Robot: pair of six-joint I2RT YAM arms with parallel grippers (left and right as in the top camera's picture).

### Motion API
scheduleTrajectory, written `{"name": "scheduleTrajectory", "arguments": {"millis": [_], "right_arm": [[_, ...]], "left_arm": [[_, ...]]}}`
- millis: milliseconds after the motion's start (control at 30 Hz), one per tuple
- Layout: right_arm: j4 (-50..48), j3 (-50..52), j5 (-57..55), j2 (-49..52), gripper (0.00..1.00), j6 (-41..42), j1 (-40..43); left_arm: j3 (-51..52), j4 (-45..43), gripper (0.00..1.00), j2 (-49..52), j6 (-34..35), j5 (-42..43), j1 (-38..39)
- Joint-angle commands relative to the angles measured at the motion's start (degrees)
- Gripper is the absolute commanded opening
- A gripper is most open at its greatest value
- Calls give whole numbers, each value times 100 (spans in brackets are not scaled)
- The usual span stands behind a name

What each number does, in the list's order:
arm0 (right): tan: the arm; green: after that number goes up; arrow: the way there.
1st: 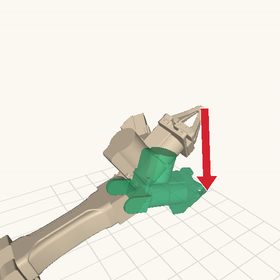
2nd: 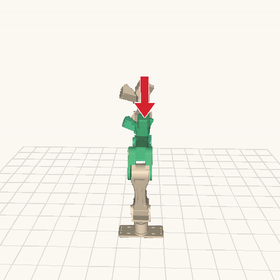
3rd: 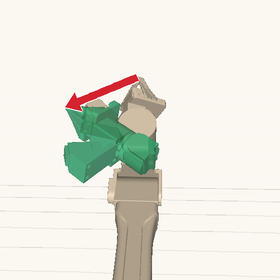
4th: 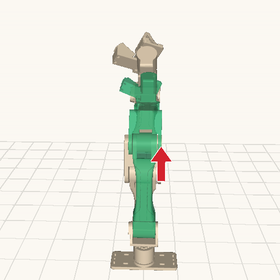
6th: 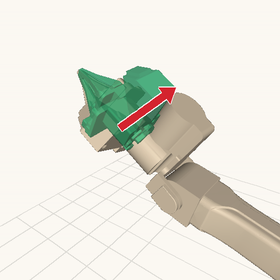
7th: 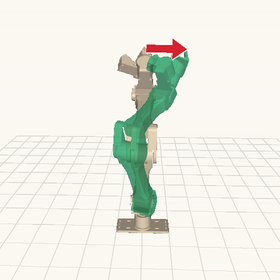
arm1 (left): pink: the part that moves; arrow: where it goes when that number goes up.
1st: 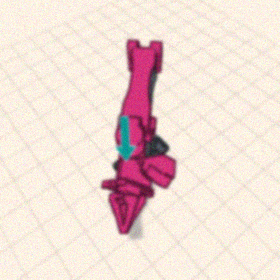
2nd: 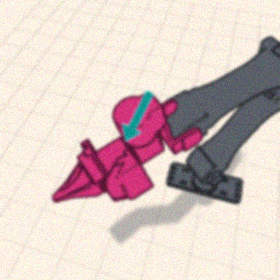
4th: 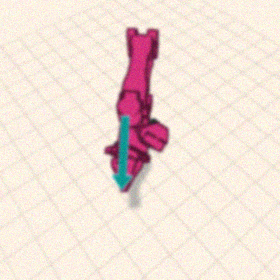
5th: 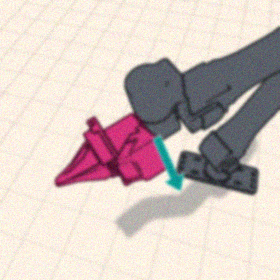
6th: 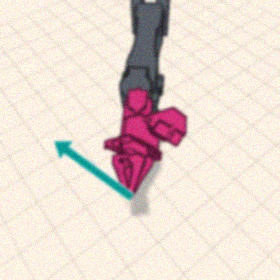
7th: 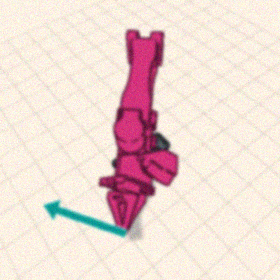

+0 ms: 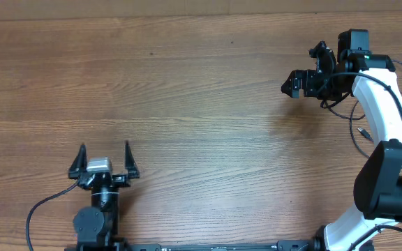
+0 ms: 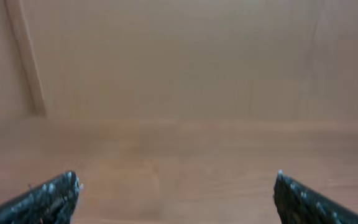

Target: Untangle cables

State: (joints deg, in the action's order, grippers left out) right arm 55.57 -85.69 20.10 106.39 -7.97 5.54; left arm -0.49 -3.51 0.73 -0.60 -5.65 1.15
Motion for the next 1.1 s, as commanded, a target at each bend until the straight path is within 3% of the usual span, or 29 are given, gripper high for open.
{"name": "scheduleTrajectory", "arguments": {"millis": [0, 400, 667, 1067], "right_arm": [[-24, 9, -11, -50, 100, -48, -2], [-24, 9, -11, -50, 100, -48, -2], [-24, 9, -11, -50, 100, -48, -2], [-24, 9, -11, -50, 100, -48, -2]], "left_arm": [[22, 645, 100, -55, -111, 111, 37], [20, 804, 99, -55, -332, 404, 37], [17, 807, 100, -55, 87, 422, 37], [17, 796, 100, -48, 101, 415, 37]]}}
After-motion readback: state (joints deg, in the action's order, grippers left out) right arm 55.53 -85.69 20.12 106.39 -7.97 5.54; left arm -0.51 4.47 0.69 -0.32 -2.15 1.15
